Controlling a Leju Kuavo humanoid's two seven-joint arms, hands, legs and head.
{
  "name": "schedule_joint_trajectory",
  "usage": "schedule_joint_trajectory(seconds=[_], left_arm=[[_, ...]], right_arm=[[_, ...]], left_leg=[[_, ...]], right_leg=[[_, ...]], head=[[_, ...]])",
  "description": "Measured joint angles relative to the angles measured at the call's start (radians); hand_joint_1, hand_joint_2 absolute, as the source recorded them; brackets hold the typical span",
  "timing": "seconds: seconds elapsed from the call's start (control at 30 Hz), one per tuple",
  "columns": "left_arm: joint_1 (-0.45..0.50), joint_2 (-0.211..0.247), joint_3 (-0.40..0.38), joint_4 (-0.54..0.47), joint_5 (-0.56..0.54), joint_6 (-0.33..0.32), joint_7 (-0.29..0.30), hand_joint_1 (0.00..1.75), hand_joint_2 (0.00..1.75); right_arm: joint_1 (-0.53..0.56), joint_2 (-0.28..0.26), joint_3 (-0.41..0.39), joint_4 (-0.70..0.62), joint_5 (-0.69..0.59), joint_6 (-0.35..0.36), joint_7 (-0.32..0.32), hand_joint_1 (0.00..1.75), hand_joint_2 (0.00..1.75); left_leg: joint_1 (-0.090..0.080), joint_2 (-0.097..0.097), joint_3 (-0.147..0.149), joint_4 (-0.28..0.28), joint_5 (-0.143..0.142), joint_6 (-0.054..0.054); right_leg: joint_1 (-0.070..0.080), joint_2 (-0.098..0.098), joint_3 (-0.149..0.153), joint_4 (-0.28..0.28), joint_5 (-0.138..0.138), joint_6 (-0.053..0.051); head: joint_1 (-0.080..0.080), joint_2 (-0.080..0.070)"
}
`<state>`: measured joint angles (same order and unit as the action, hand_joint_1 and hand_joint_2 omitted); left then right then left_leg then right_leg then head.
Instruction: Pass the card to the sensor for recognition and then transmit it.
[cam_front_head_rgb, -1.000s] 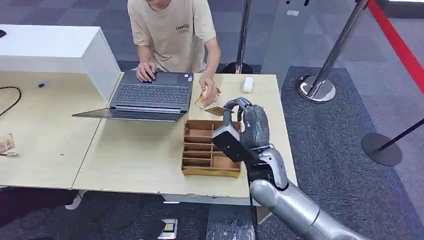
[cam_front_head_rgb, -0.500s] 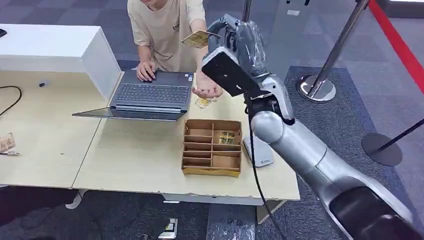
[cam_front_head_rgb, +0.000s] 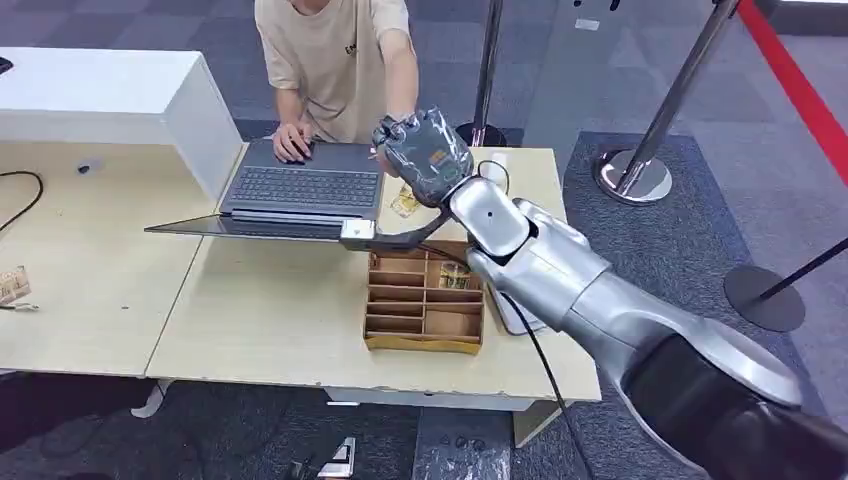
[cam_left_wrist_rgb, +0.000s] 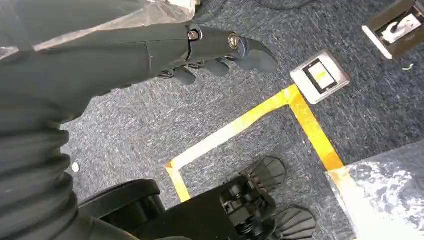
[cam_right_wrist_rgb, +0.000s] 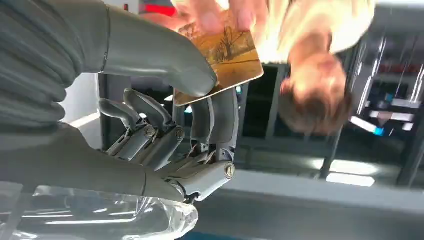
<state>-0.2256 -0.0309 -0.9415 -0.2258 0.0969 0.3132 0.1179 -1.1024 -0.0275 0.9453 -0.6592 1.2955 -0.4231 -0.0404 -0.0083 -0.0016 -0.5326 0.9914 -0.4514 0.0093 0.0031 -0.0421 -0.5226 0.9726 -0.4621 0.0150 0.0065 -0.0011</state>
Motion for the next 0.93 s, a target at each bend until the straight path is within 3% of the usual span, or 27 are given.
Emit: schedule_joint_trajectory(seconds=[0.07,0.1,0.13,0.2,0.23,0.33,0.47,0.57,0.77,0.93], left_arm=[[0.0,0.0,0.0,0.0,-0.001,-0.003,0.002,0.0,1.75],[0.0,0.0,0.0,0.0,-0.002,-0.003,0.002,0.0,1.75],[0.0,0.0,0.0,0.0,-0.003,-0.003,0.002,0.0,1.75],[0.0,0.0,0.0,0.0,-0.006,-0.003,0.005,0.0,1.75],[0.0,0.0,0.0,0.0,-0.007,-0.003,0.006,0.0,1.75],[-0.001,0.0,0.0,0.0,-0.01,-0.006,0.011,0.0,1.75],[0.0,0.001,0.0,0.001,-0.013,-0.01,0.014,0.0,1.75],[0.003,0.002,0.0,0.001,-0.008,-0.01,0.014,0.0,1.75],[0.025,0.006,0.002,0.001,0.012,0.016,0.006,0.0,1.75],[0.049,0.012,0.008,0.002,0.033,0.045,-0.01,0.0,1.75]], right_arm=[[0.0,-0.002,0.017,0.022,0.002,0.005,-0.008,1.75,1.75],[0.0,-0.002,0.026,0.036,0.001,0.015,-0.013,0.59,1.75],[0.0,-0.002,0.032,0.044,-0.003,0.027,-0.022,0.0,1.75],[0.001,-0.005,0.043,0.06,-0.024,0.048,-0.037,0.0,1.75],[0.001,-0.007,0.047,0.067,-0.04,0.051,-0.042,0.0,0.0],[0.008,-0.015,0.045,0.082,-0.134,0.02,-0.033,0.0,0.0],[0.019,-0.022,0.0,0.086,-0.299,-0.094,-0.024,0.0,0.0],[0.042,-0.027,-0.073,0.054,-0.507,-0.169,-0.064,0.0,0.0],[0.186,-0.04,-0.23,-0.151,-0.829,-0.188,-0.099,0.0,0.0],[0.385,-0.048,-0.334,-0.368,-1.021,-0.224,-0.145,0.0,0.0]], left_leg=[[0.0,0.0,0.0,0.0,0.0,0.0],[0.0,0.0,0.0,0.0,0.0,0.0],[0.0,0.0,0.0,0.0,0.0,0.0],[0.0,0.001,0.0,0.0,0.0,0.0],[0.0,0.001,0.0,0.0,0.0,0.0],[0.0,0.001,0.0,0.0,0.0,0.0],[0.0,0.001,0.0,0.0,0.0,0.0],[0.0,0.001,0.0,0.0,0.0,0.0],[0.0,0.001,0.001,0.0,0.0,0.0],[0.0,0.0,0.001,0.0,0.0,0.0]], right_leg=[[0.0,0.0,0.0,0.0,0.0,0.0],[0.0,0.0,0.0,0.0,0.0,0.0],[0.0,0.0,0.0,0.0,0.0,0.0],[0.0,0.0,0.0,0.0,0.0,0.0],[0.0,0.0,0.0,0.0,0.0,0.0],[0.0,0.0,0.0,0.0,0.0,0.0],[0.0,0.0,0.0,0.0,0.0,0.0],[0.0,0.0,0.0,0.0,0.0,0.0],[0.0,0.0,0.0,0.0,0.0,0.0],[0.0,0.0,0.0,0.0,0.0,0.0]], head=[[0.0,0.0],[0.0,0.0],[0.0,0.0],[0.0,0.0],[0.0,0.0],[0.0,0.0],[0.0,0.0],[0.0,0.0],[0.0,0.0],[0.0,0.0]])
